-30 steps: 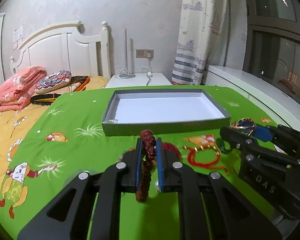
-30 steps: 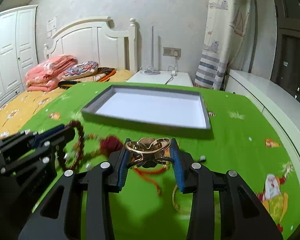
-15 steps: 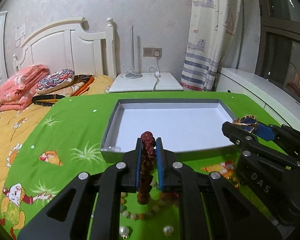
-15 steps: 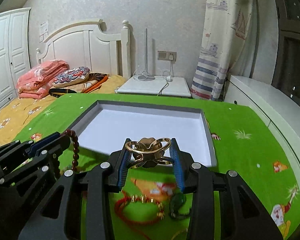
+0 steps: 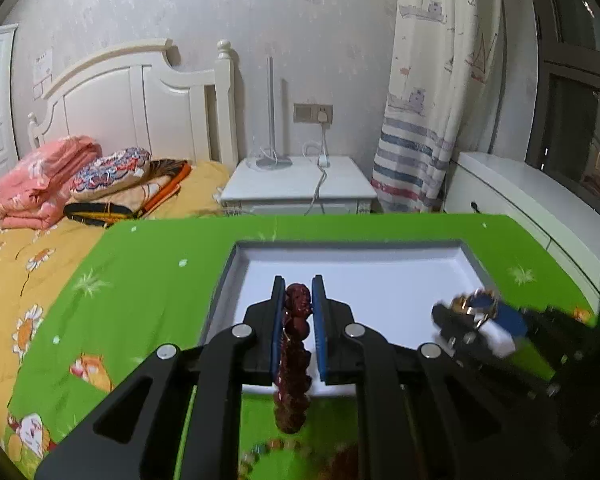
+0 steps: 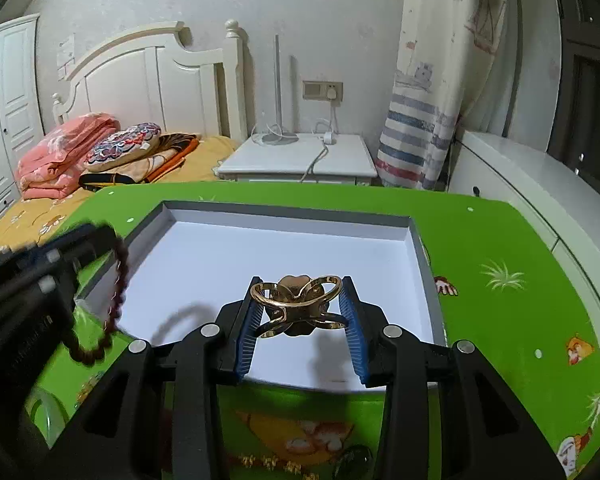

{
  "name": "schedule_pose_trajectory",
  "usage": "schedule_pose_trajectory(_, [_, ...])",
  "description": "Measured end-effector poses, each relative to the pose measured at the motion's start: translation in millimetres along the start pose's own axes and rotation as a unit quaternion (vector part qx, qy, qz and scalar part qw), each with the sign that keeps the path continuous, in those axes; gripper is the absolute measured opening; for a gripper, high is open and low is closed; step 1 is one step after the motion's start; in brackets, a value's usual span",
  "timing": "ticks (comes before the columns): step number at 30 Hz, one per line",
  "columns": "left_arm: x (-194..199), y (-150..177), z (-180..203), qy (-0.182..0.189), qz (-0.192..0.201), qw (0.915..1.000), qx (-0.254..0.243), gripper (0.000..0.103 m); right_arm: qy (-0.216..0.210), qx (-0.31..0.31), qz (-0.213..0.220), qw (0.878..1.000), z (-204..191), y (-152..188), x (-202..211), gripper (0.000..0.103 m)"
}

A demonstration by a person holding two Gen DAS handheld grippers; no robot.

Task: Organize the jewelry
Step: 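Carry the bead bracelet and gold ring into the grey tray and open both tools, then move the left tool to the pale green jade bangle and grasp it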

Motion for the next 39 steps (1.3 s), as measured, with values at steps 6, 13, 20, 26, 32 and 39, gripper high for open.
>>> schedule_pose_trajectory(6, [-30.6,-16.7,-2.5,-0.012,0.004,0.9999,0.011,0.013,0.012,-0.003,-0.012,1.000,2.0,1.3,-18.9,0.037])
schedule_pose_trajectory(13, [-67.2,-10.7,1.2,-0.024,-0.023,0.9994,-0.009,0.013,0.040,-0.005,-0.030,0.999,11.7,6.0,-37.0,0.037])
schedule_pose_trajectory(20, [-80.3,16.1,-2.5,-0.035,-0.052,0.9978,-0.022,0.015,0.049,0.003,-0.060,0.997,18.4,11.3,-54.0,0.038])
schedule_pose_trajectory(26, [-75.8,19.5,-10.7,-0.046,-0.047,0.9977,-0.014,0.043,0.044,0.004,-0.054,0.998,14.9,9.7,-53.1,0.061])
schedule_pose_trajectory(32, [-55.9,19.6,-16.6,-0.053,-0.034,0.9980,-0.008,0.056,0.039,0.002,-0.050,0.998,14.4,9.7,-45.0,0.062])
schedule_pose_trajectory(39, [-10.0,24.9,-26.4,-0.048,-0.008,0.9987,0.015,0.067,0.020,-0.006,-0.016,1.000,8.8,7.6,-5.2,0.061])
Point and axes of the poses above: each gripper's, at about its wrist camera, not at the fingertips, and x roughly against the way its jaws point, z to its right, y to its underside, the point moved 9 cm from there along -x, roughly the way its jaws point, and after that the axes turned 15 degrees about z, right-handed, at the moved point
